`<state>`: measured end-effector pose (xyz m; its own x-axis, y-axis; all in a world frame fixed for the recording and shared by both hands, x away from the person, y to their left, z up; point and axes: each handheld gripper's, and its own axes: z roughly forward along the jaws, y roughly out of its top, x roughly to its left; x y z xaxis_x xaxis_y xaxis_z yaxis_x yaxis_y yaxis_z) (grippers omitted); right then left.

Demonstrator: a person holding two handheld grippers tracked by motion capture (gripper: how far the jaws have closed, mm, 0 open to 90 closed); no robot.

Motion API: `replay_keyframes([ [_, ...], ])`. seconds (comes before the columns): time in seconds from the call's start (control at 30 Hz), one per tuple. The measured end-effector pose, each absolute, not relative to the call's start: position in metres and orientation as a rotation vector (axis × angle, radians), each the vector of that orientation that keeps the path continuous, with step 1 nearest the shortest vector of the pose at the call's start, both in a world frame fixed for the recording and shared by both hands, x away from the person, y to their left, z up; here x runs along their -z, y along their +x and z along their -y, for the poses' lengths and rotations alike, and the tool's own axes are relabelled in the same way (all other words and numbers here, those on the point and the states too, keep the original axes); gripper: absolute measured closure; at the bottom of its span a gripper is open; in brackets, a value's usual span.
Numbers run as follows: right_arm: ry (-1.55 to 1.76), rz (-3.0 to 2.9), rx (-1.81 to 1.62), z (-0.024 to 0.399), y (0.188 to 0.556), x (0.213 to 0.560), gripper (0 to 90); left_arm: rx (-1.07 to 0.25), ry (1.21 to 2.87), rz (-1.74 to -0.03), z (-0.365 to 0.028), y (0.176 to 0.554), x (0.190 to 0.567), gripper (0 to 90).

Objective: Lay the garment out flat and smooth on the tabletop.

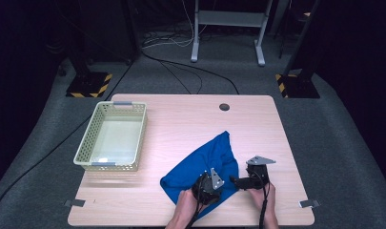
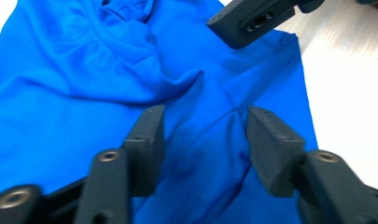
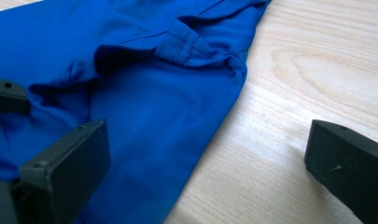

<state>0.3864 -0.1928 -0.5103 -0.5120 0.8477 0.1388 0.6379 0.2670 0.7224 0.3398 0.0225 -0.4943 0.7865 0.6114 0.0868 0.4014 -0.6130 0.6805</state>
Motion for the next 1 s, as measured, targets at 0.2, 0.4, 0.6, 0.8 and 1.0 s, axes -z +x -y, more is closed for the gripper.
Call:
replay_keyframes([
  [0.2, 1.365, -2.265, -1.076, 0.192, 0.386, 0.510, 0.0, -0.363, 2.279, -0.747, -0.029, 0.342, 0.491, 67.8],
  [0.4, 1.354, -2.265, -1.070, 0.191, 0.386, 0.510, 1.2, -0.345, 2.247, -0.727, -0.032, 0.343, 0.488, 84.1],
  [0.6, 1.348, -2.264, -1.046, 0.189, 0.386, 0.510, 1.6, -0.342, 2.223, -0.749, -0.039, 0.350, 0.483, 86.5],
  [0.8, 1.338, -2.264, -1.031, 0.188, 0.386, 0.511, 1.7, -0.371, 2.205, -0.754, -0.044, 0.353, 0.474, 86.9],
  [1.0, 1.328, -2.264, -1.012, 0.187, 0.386, 0.511, 1.9, -0.388, 2.185, -0.777, -0.052, 0.361, 0.468, 87.1],
])
